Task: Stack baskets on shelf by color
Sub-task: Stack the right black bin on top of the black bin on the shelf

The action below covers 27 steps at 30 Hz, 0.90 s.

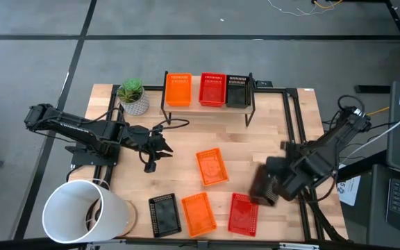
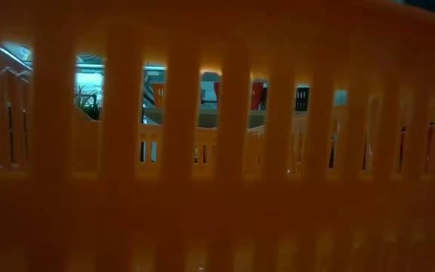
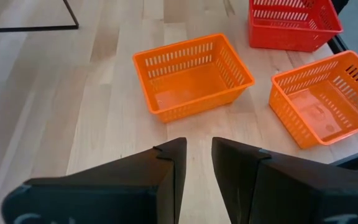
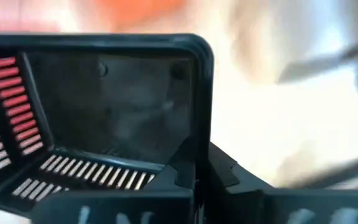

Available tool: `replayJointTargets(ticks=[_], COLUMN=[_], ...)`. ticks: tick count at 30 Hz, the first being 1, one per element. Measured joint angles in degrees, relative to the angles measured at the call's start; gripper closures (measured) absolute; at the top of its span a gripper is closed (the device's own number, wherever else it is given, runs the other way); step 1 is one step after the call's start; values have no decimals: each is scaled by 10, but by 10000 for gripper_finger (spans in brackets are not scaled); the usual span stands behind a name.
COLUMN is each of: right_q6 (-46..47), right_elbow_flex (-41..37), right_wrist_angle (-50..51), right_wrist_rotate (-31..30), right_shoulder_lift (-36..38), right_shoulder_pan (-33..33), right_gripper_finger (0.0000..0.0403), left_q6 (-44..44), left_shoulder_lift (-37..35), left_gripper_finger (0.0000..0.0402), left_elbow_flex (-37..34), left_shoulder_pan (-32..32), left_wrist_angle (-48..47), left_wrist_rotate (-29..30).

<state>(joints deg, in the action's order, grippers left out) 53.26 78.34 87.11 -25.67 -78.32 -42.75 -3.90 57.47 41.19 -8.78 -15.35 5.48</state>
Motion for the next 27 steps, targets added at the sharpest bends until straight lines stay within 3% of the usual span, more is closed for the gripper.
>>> replayJointTargets(ticks=[9, 12, 14, 16, 18, 20, 24, 27], right_q6=[-137, -217, -279, -347, -433, -537, -707, -775], right_elbow_flex=[87, 112, 139, 175, 214, 254, 314, 341], right_wrist_angle=[-22, -36, -52, -79, -120, -169, -244, -248], right_wrist_rotate=[-411, -500, -518, -494, -427, -321, -51, 70], right_shoulder_lift=[0, -1, -1, -1, -1, -1, -2, -18], right_shoulder_pan=[82, 136, 184, 241, 306, 378, 536, 642], right_gripper_finger=[402, 402, 402, 402, 402, 403, 403, 403], left_q6=[0, 0, 0, 0, 0, 1, 1, 1], left_shoulder_lift=[0, 0, 0, 0, 0, 0, 0, 0], left_gripper_finger=[333, 333, 333, 333, 333, 333, 333, 333], left_elbow_flex=[0, 0, 0, 0, 0, 0, 0, 0], left_shoulder_pan=[0, 0, 0, 0, 0, 0, 0, 0], left_wrist_angle=[0, 0, 0, 0, 0, 0, 0, 0], left_wrist_rotate=[0, 0, 0, 0, 0, 0, 0, 0])
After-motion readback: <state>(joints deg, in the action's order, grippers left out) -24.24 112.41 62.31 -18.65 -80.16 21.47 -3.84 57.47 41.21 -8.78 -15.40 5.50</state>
